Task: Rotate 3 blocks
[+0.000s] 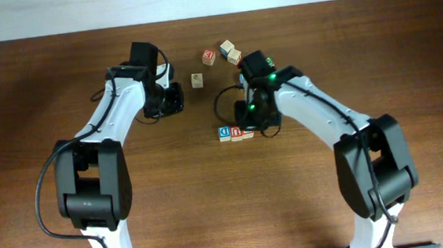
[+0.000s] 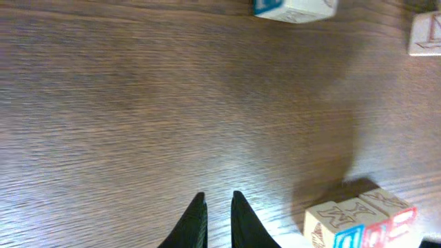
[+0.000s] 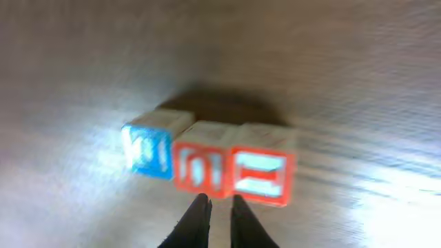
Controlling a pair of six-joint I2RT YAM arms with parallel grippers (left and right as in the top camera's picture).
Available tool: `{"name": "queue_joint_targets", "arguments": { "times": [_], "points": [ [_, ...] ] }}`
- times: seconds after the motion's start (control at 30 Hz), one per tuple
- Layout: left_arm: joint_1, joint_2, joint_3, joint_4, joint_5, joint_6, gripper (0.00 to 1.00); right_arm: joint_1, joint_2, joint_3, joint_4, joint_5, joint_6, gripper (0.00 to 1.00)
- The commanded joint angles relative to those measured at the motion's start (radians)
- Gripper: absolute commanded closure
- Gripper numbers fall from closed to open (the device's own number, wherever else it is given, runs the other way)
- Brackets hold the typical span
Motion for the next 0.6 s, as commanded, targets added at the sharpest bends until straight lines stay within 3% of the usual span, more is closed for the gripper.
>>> {"name": "queue_joint_targets", "arguments": {
  "times": [0.0,0.13,0.27,0.57],
  "points": [
    [0.010,0.006,0.016,-0.005,-0.055,0.016,0.85,0.021,-0.027,0.031,-0.034,0.010,0.002,0.82],
    [0.010,0.006,0.016,-0.003,-0.090,0.016,0.82,0.031,-0.053,0.044,-0.075,0.025,0.006,0.73],
    [0.010,0.006,0.016,-0.005,-0.113,0.016,0.79,0.075,-0.058,0.035,-0.121,0.104,0.043,0.73],
    [0.010,0.006,0.016,-0.009,-0.113,0.016,0.78,0.133,-0.057,-0.054,-0.060,0.217,0.158,0.62]
  ]
}}
